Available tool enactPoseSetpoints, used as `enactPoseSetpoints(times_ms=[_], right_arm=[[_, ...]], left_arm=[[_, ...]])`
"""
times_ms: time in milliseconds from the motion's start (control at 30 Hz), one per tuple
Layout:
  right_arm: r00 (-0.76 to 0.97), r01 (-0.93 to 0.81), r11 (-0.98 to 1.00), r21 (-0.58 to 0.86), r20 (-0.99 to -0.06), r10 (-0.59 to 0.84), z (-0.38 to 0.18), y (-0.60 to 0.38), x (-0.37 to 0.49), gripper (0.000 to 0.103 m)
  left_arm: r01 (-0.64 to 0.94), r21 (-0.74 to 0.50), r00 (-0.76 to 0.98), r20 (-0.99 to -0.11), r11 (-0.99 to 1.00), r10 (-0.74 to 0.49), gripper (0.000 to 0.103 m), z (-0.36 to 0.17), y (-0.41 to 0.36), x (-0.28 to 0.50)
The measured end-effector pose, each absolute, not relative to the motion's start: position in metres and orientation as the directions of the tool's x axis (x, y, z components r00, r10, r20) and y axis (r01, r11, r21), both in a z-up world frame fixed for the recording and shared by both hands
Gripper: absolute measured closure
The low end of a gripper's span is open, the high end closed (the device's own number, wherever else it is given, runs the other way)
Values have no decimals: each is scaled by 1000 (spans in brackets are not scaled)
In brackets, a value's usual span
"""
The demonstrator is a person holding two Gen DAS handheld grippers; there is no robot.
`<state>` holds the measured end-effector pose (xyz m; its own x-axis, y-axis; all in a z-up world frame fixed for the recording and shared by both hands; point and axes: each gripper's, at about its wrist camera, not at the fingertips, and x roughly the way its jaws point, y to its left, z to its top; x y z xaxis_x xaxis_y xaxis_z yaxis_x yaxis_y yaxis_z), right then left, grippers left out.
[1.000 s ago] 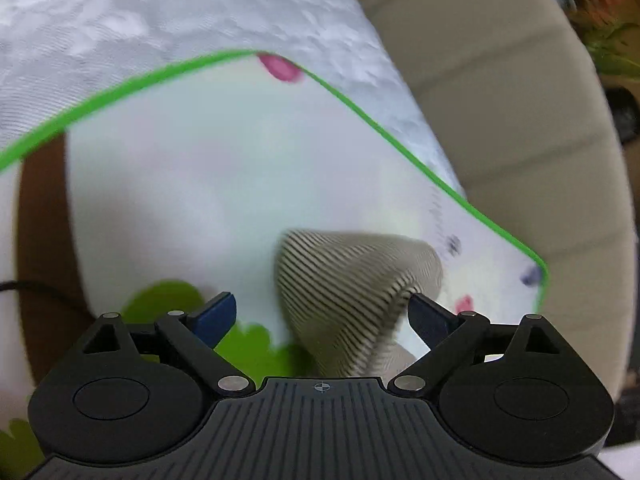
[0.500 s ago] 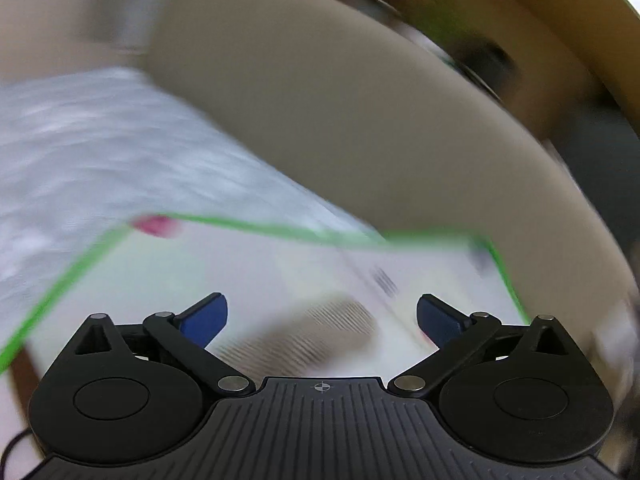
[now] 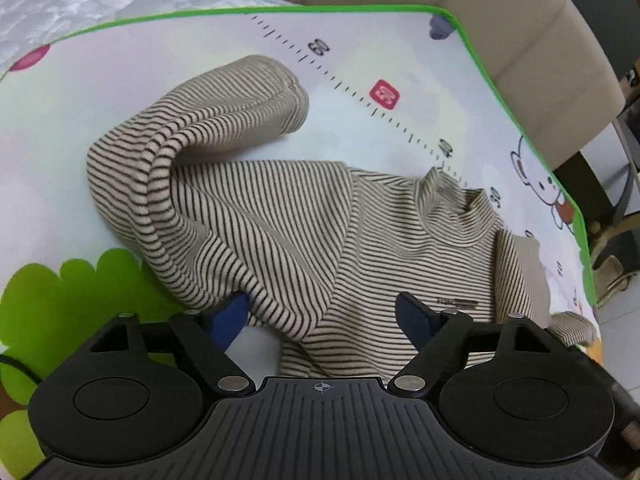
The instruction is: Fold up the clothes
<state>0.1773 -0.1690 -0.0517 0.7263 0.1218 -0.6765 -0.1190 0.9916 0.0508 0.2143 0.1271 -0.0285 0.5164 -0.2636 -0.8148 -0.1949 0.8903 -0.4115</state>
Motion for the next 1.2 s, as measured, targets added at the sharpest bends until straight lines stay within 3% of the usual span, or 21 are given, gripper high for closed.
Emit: enactPoseSetpoints(times_ms=[67, 233, 300, 400, 500, 567, 633, 700, 800, 900, 967, 1000, 1033, 1200], right_arm=[[725, -119, 992, 39, -679, 113, -55, -166, 185, 39], [745, -88, 995, 38, -661, 92, -54, -171, 212, 61], [757, -49, 999, 16, -652, 47, -55, -176, 222, 62], [759, 0, 1000, -17, -651, -11, -63, -180, 235, 61], [764, 4, 1000, -21, -645, -17, -66, -180, 231, 56], [779, -13, 999, -42, -627, -17, -70, -177, 223, 53], [794, -19, 998, -53, -608, -17, -74, -176, 215, 51], [800, -12, 999, -45, -600, -18, -75, -176, 212, 49], [799, -7, 999, -49, -600, -24, -73, -176, 212, 47], [799, -8, 998, -58, -601, -29, -73, -175, 211, 46], [799, -6, 998, -67, -601, -35, -73, -174, 211, 45], [799, -5, 998, -70, -601, -38, -73, -173, 211, 44], [798, -3, 997, -72, -601, -41, -74, -173, 211, 43], [795, 14, 998, -64, -605, -50, -74, -176, 212, 36]], left_arm=[[-187, -389, 518, -819, 902, -246, 26, -31, 125, 217], [-135, -372, 563, -792, 918, -238, 28, -31, 116, 233], [-75, -375, 602, -755, 924, -258, 29, -32, 109, 244], [-4, -347, 660, -705, 938, -258, 40, -30, 100, 253], [29, -277, 697, -683, 960, -218, 40, -9, 99, 244], [83, -285, 737, -627, 955, -251, 30, 20, 109, 223], [92, -284, 813, -531, 954, -237, 7, 44, 122, 201], [55, -242, 879, -448, 969, -161, 3, 62, 132, 184], [-112, -41, 865, -496, 993, 77, 4, 50, 128, 207], [-137, 42, 797, -589, 990, 135, 4, 20, 120, 247], [-154, 79, 767, -619, 985, 170, 16, 3, 118, 264], [-165, 102, 752, -631, 981, 193, 46, -5, 118, 271], [-185, 118, 735, -642, 976, 217, 69, -11, 122, 274], [-421, -78, 733, -616, 903, 289, 71, 2, 189, 260]])
